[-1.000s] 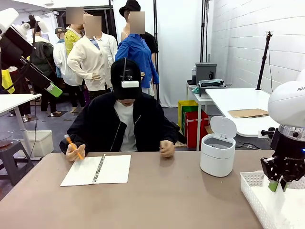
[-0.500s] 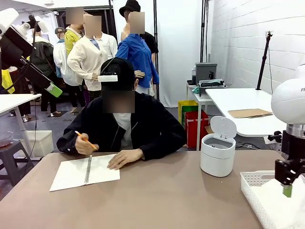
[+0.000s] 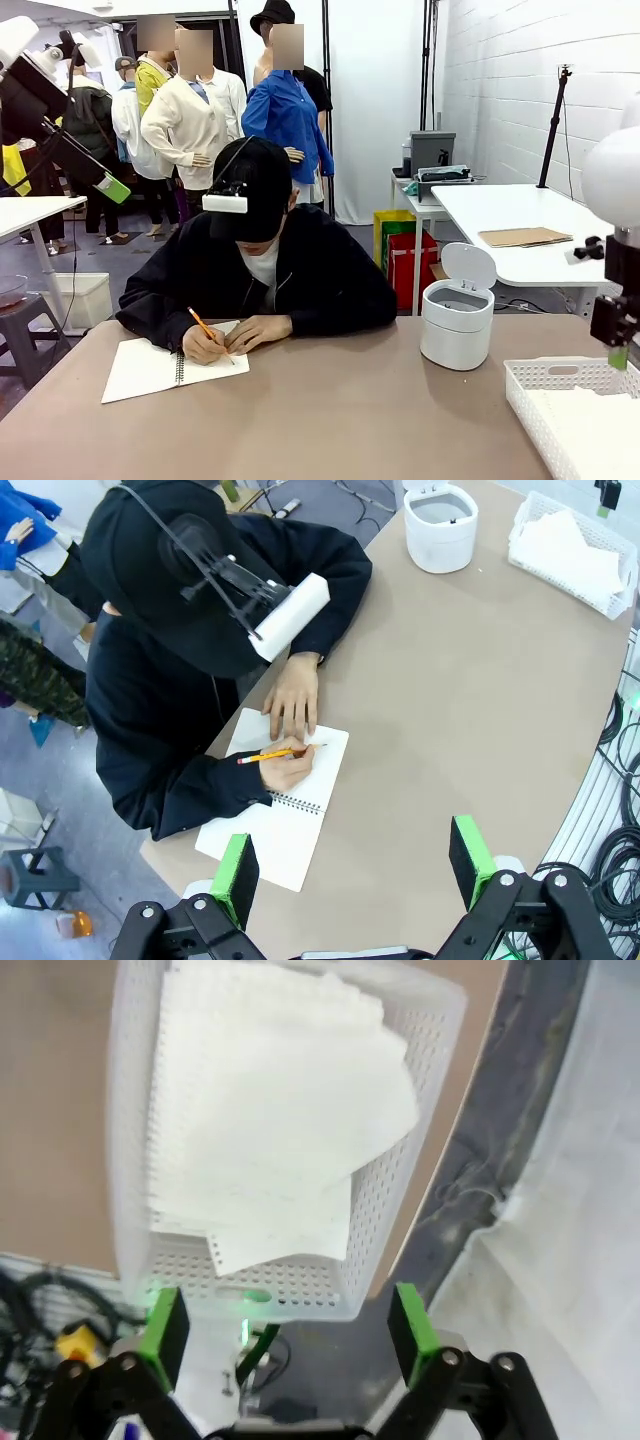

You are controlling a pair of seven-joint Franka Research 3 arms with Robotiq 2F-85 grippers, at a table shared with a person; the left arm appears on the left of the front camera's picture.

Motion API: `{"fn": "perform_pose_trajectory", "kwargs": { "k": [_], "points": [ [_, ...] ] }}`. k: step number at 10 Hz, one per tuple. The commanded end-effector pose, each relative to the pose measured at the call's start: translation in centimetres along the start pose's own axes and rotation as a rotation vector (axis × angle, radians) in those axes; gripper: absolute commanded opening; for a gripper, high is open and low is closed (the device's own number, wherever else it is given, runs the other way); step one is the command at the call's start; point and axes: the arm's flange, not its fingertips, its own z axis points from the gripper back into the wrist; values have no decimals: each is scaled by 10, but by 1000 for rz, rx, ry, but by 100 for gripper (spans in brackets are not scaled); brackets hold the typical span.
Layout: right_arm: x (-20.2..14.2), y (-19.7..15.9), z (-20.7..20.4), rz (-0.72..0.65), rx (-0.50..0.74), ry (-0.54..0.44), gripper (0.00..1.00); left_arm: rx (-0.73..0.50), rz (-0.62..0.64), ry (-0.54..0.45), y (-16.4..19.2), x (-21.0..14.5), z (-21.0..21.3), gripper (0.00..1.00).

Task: Sort the paper based on its condition.
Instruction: If a person hands you a paper, place it in the Organizing basket , and if it's crumpled, put it in the Trash can.

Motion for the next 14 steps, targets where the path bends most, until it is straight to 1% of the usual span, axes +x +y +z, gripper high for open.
{"fn": "perform_pose_trajectory", "kwargs": {
  "k": [1, 2, 3, 10, 11, 12, 13, 14],
  "points": [
    [-9, 5, 18, 119, 94, -134, 100, -1, 0, -3, 0, 0, 1, 100],
    [-1, 4, 21, 131, 82, -179, 100, -1, 0, -3, 0, 0, 1, 100],
    [-2, 3, 15, 41, 20, -64, 100, -1, 0, -3, 0, 0, 1, 100],
    [-2, 3, 15, 41, 20, -64, 100, -1, 0, -3, 0, 0, 1, 100],
    [-2, 3, 14, 59, 40, -78, 100, -1, 0, -3, 0, 0, 1, 100],
    [6, 21, 21, 153, 79, -164, 100, -1, 0, -3, 0, 0, 1, 100],
    [15, 35, 33, 240, 165, -219, 100, -1, 0, -3, 0, 0, 1, 100],
    [21, 52, 42, 312, 211, -261, 100, -1, 0, -3, 0, 0, 1, 100]
  ]
}}
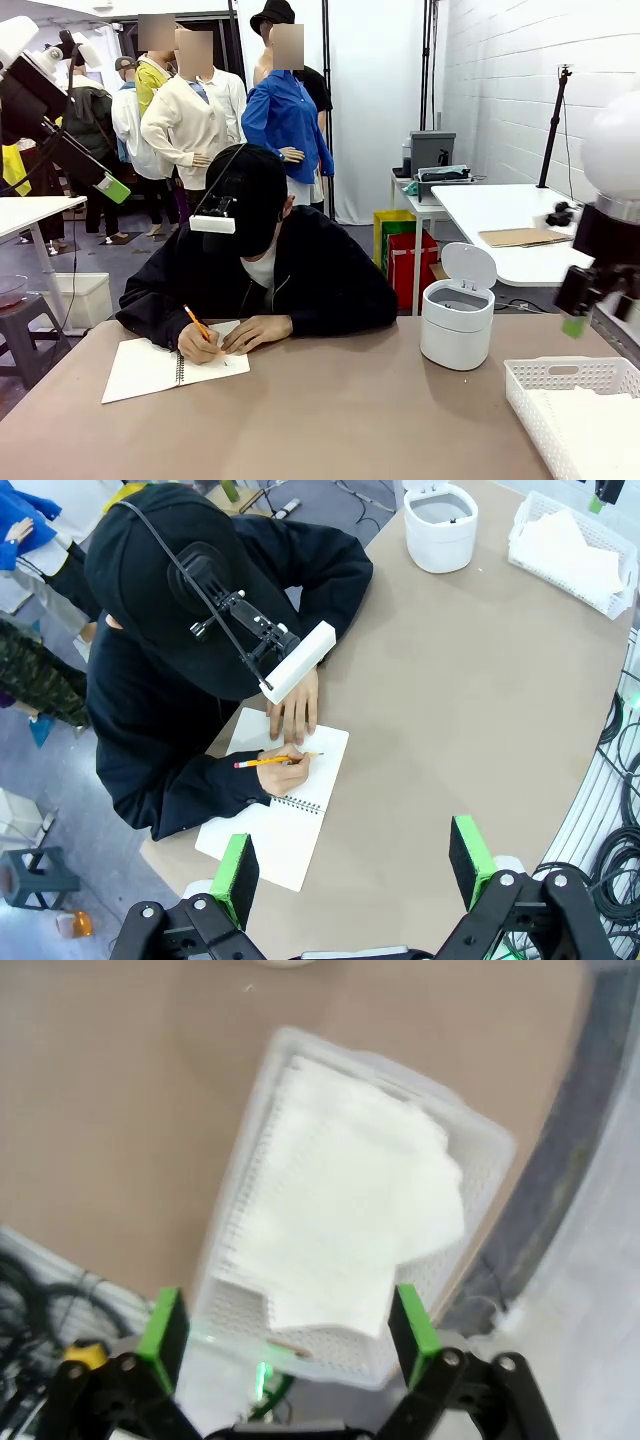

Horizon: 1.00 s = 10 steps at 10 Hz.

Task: Sort the paper based on its condition.
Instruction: If a person hands you a paper, place it in the Organizing basket , and if it's crumpled, put it in the Trash can.

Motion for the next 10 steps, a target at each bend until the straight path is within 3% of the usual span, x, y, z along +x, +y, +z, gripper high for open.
{"fn": "perform_pose_trajectory", "kwargs": {
  "k": [1, 5, 10],
  "points": [
    [27, 25, 3, 151, 114, -70, 100, -1, 1, -3, 0, 0, 1, 100],
    [101, 82, 50, 318, 184, -277, 100, -1, 1, -3, 0, 0, 1, 100],
    [169, 129, 102, 493, 319, -564, 100, -1, 1, -3, 0, 0, 1, 100]
  ]
}}
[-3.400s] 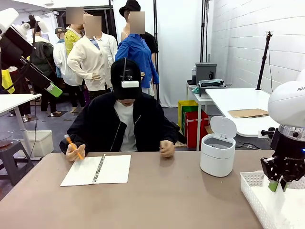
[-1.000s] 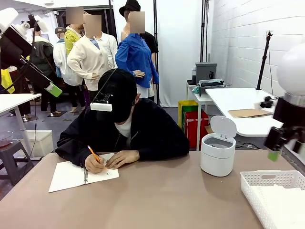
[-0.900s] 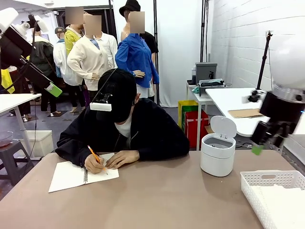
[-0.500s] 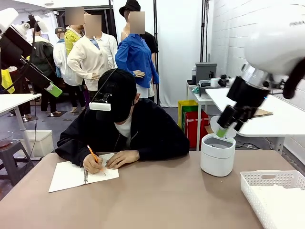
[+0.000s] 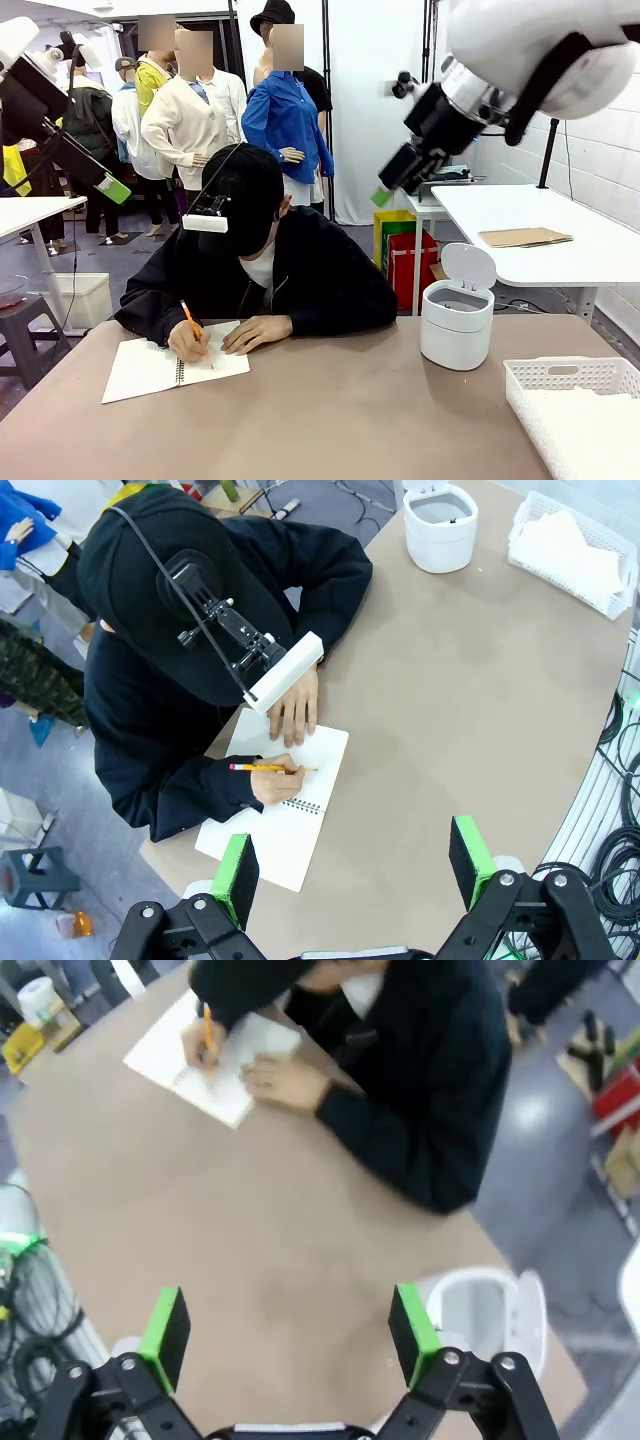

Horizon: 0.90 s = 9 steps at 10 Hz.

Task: Sort the paper based on its condition.
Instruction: If a person hands you a paper, place it in the Organizing basket , and if it's crumpled, put it in the Trash can.

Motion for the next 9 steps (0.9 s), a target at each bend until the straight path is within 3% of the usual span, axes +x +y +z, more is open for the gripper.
{"fn": "perform_pose_trajectory", "kwargs": {
  "k": [1, 7, 9],
  "points": [
    [12, -13, -4, 18, 110, -108, 100, -1, 1, -3, 0, 0, 1, 100],
    [2, -8, 26, 62, 97, -158, 100, -1, 1, -3, 0, 0, 1, 100],
    [16, -15, 13, 11, 94, -135, 100, -1, 1, -3, 0, 0, 1, 100]
  ]
}}
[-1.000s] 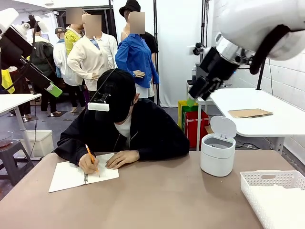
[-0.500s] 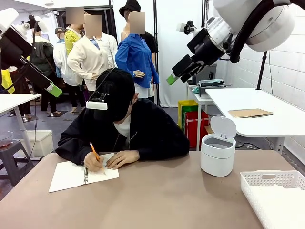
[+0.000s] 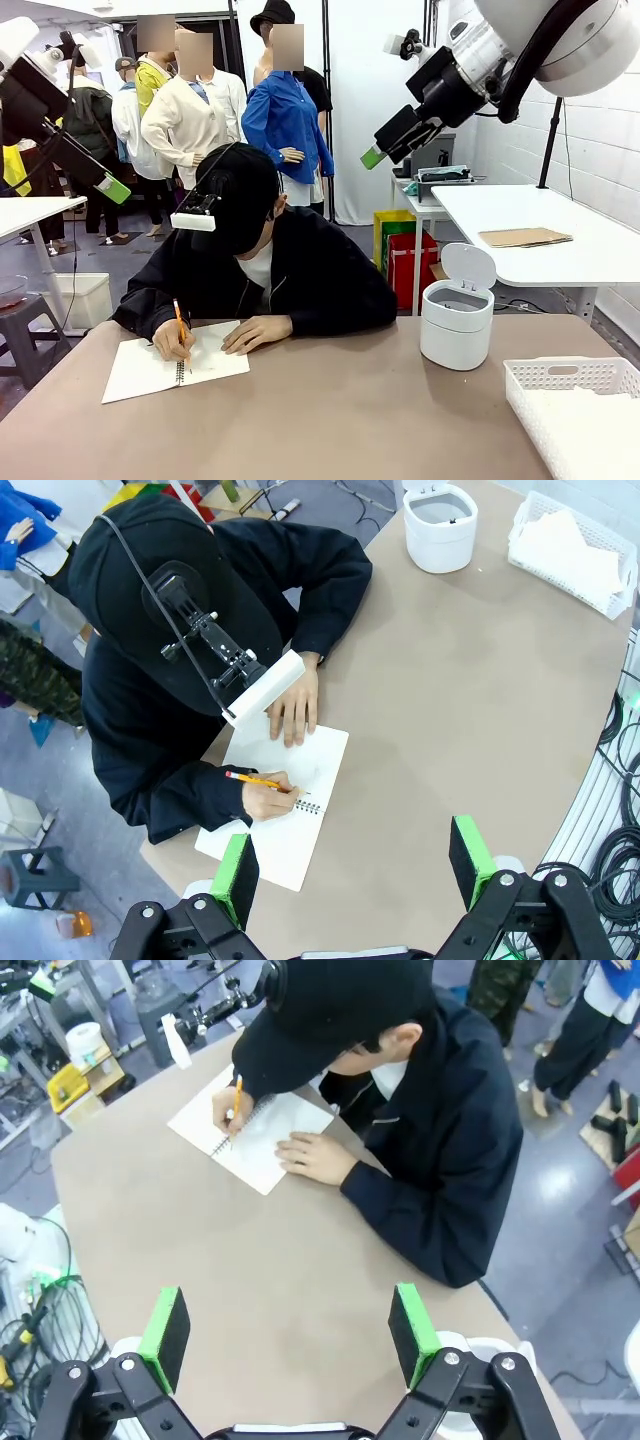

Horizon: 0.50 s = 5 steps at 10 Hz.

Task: Sort the paper based on its condition.
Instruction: If a person hands you a paper, place it in the Organizing basket , and if it's crumpled, put it in the Trash can.

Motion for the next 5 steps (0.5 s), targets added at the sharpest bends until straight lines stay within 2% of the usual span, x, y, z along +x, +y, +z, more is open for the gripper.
{"fn": "perform_pose_trajectory", "kwargs": {
  "k": [1, 5],
  "points": [
    [0, -3, -8, -14, 5, 4, 100, -1, 1, -3, 0, 0, 1, 100],
    [-2, -2, -8, -5, 3, 13, 100, -1, 1, -3, 0, 0, 1, 100]
  ]
}}
